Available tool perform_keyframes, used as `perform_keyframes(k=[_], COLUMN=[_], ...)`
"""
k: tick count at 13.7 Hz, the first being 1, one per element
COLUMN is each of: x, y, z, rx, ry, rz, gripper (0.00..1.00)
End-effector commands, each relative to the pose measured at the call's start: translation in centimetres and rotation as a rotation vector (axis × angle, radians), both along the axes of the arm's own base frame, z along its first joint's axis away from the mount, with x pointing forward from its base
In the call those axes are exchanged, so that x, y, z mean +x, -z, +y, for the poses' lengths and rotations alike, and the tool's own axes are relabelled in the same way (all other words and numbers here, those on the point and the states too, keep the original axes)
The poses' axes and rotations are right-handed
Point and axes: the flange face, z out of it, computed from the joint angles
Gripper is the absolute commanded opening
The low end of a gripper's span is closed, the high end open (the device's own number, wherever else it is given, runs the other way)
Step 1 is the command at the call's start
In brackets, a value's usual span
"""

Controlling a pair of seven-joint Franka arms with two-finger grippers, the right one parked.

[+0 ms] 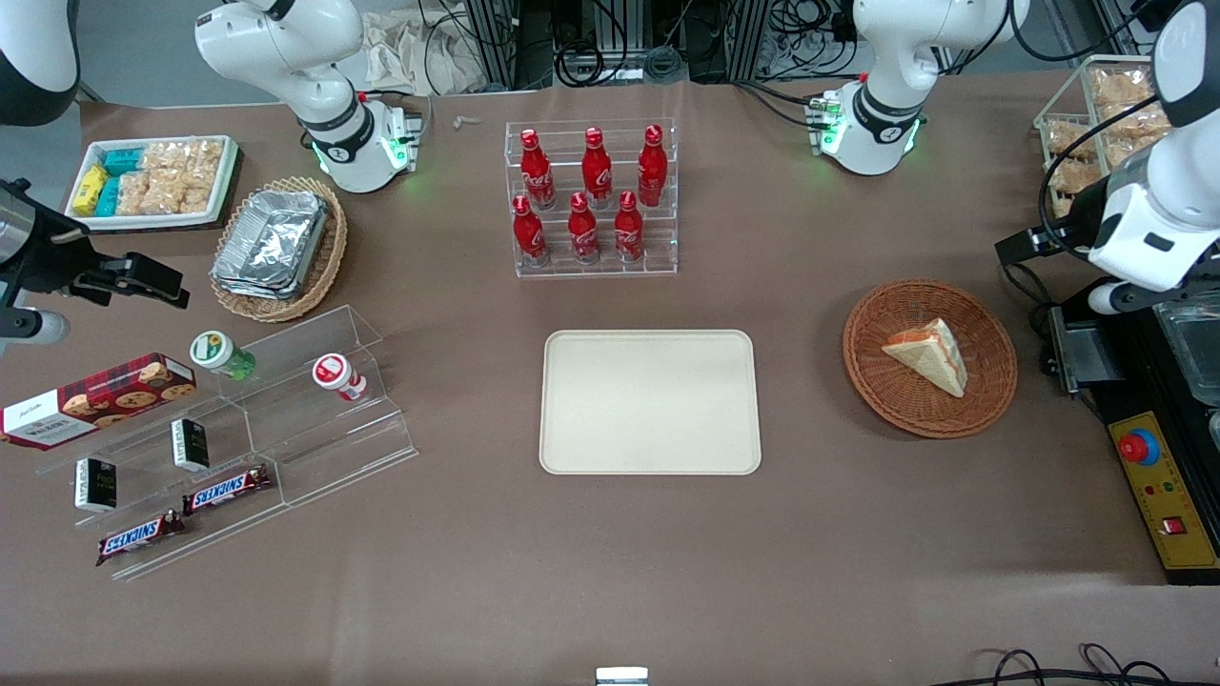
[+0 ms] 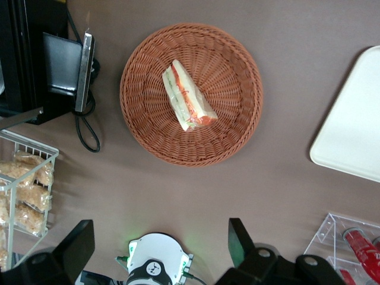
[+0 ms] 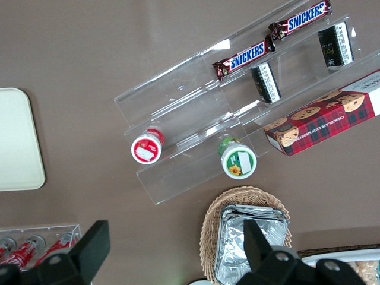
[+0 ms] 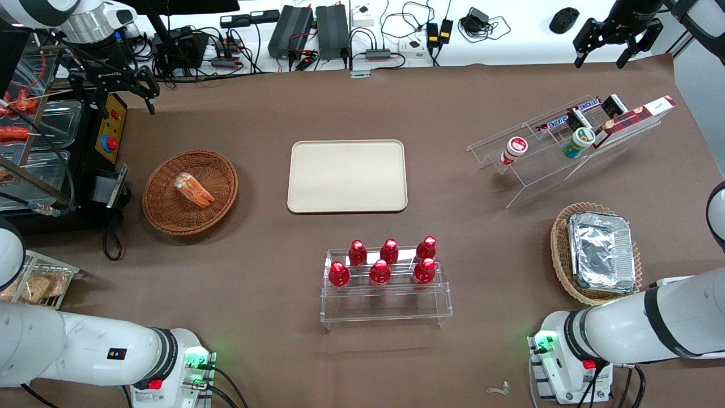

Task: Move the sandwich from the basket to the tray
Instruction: 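Move the left gripper over the wrapped sandwich in the wicker basket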

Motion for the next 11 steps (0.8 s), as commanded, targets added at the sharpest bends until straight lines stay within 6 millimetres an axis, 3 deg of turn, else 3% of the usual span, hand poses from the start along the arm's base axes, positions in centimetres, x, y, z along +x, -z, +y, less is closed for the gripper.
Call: perform_keyframes(k=[1,6,11], x=[-1.8,-2.5,-2.7], y=[2.7,9.8,16.3], z=[1.4,0.8,1.2], rx=[0.018,0.068,0.083], ry=[-0.073,-0.33,-0.454], rz=[-0.049,-0.101,-0.135], gripper=[1.0,1.0,1.0])
